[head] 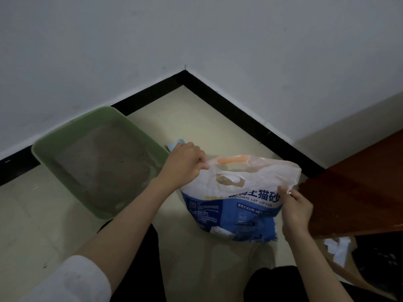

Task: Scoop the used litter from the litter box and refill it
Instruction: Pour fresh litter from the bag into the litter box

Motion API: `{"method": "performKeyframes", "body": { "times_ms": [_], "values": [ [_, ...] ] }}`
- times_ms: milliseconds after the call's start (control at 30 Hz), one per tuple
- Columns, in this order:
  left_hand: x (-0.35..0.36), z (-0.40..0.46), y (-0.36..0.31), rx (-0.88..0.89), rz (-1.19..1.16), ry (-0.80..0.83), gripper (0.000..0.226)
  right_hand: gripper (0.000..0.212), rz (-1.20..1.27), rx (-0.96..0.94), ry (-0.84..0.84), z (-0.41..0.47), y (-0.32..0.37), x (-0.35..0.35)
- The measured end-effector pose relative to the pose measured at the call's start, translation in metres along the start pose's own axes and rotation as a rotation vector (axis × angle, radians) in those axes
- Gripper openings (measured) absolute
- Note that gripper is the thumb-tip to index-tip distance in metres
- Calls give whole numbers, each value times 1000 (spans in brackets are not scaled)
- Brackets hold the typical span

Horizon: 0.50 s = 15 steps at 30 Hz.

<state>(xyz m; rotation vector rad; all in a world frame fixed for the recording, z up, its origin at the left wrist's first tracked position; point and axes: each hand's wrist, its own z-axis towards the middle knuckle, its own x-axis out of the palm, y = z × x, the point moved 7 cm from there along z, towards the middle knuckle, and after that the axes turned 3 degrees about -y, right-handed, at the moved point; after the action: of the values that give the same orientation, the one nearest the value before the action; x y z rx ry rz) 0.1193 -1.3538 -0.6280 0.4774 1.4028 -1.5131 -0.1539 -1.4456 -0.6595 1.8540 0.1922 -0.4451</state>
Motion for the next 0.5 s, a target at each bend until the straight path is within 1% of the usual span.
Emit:
{"method": "performKeyframes", "body": {
  "times_ms": [33,67,100,133,167,233,267,300,333,367,400,467,500],
  "values": [
    [2,3,-4,13,1,11,20,23,-32,-20,4,1,3,-2],
    [4,7,-8,23,2,26,21,15,-94,-82,10,2,9,-3],
    [6,9,-12,31,-1,43,22,9,-193,-175,16,0,19,-4],
    [8,11,-16,38,-7,55,23,9,-304,-297,27,-1,31,-4],
    [10,12,-19,47,-17,59,24,26,-405,-428,39,-6,44,-2],
    [12,14,-28,66,-28,48,24,72,-548,-651,98,-19,69,7],
    [12,15,-33,74,-28,38,23,86,-645,-756,132,-25,79,15],
    [12,15,-38,86,-35,24,22,93,-790,-871,165,-33,87,24],
    [12,15,-43,101,-46,12,21,96,-943,-976,206,-38,92,34],
    [12,15,-48,116,-56,6,19,96,-1087,-1058,265,-42,93,44],
    [13,15,-53,132,-58,8,18,92,-1207,-1092,341,-43,91,53],
    [17,14,-63,161,-49,20,18,74,-1328,-1023,491,-37,87,61],
    [20,14,-66,163,-42,25,18,58,-1356,-981,519,-33,88,61]
  ]
}}
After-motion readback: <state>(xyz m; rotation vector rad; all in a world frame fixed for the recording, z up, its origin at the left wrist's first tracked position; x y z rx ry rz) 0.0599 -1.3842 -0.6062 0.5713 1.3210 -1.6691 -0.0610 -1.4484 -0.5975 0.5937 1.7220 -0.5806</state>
